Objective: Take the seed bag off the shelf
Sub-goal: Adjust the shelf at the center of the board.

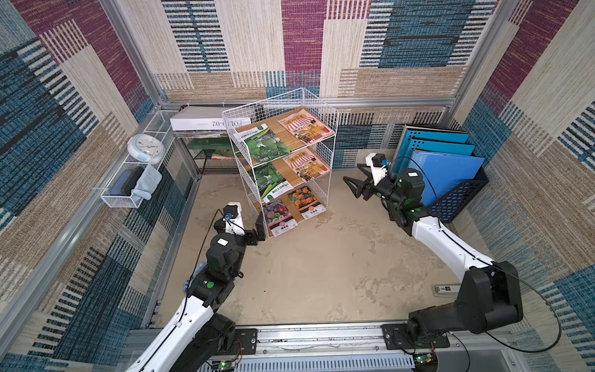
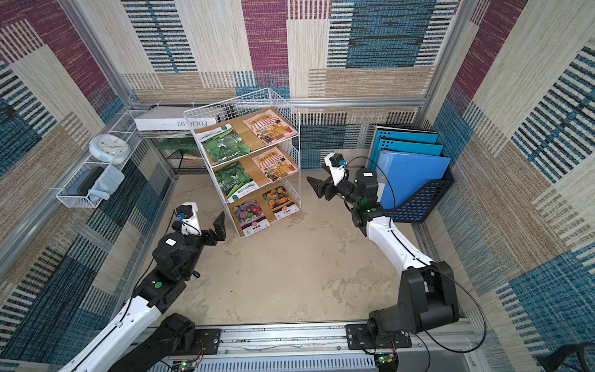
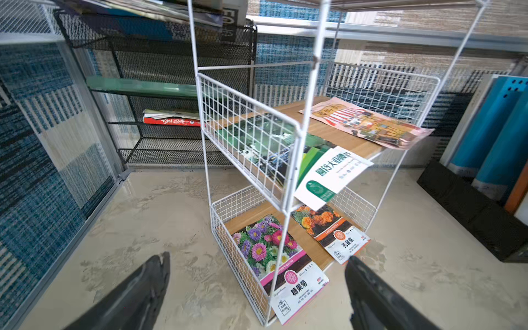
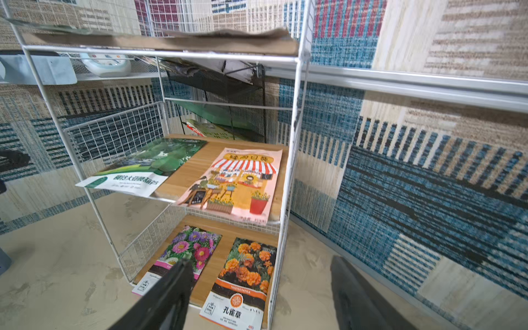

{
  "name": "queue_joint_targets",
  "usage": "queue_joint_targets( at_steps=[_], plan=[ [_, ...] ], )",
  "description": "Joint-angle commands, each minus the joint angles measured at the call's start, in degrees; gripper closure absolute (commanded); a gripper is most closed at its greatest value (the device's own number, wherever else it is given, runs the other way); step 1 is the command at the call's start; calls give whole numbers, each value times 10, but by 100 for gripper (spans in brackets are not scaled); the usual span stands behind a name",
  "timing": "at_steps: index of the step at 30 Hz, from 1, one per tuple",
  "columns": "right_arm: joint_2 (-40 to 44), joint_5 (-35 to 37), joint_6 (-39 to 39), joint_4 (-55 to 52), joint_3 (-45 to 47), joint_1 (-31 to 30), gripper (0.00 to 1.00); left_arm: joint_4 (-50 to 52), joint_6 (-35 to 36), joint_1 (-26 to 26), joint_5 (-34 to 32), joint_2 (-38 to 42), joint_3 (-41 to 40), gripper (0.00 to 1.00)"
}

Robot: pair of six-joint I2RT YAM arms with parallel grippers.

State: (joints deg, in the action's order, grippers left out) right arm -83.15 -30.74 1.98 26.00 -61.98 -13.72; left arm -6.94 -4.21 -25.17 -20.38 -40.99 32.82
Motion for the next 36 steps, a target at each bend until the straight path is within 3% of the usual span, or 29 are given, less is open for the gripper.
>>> queue_joint_targets(
  at_steps=[1,9,21,36],
  plan=[
    [-26,-34,-11,-12,-35,-1,20,21,39,-22,-67,4,4,1],
    [-107,-94,-13,-16,-121,-7,23,32,59,-50,-133,21,9,0],
    [-245,-91,8,-70,-283,-26,35,38,86,-70,-132,-9,39,0],
    [-293,-57,0,-53,-317,-40,58,44,98,-74,-138,-7,53,1]
  ],
)
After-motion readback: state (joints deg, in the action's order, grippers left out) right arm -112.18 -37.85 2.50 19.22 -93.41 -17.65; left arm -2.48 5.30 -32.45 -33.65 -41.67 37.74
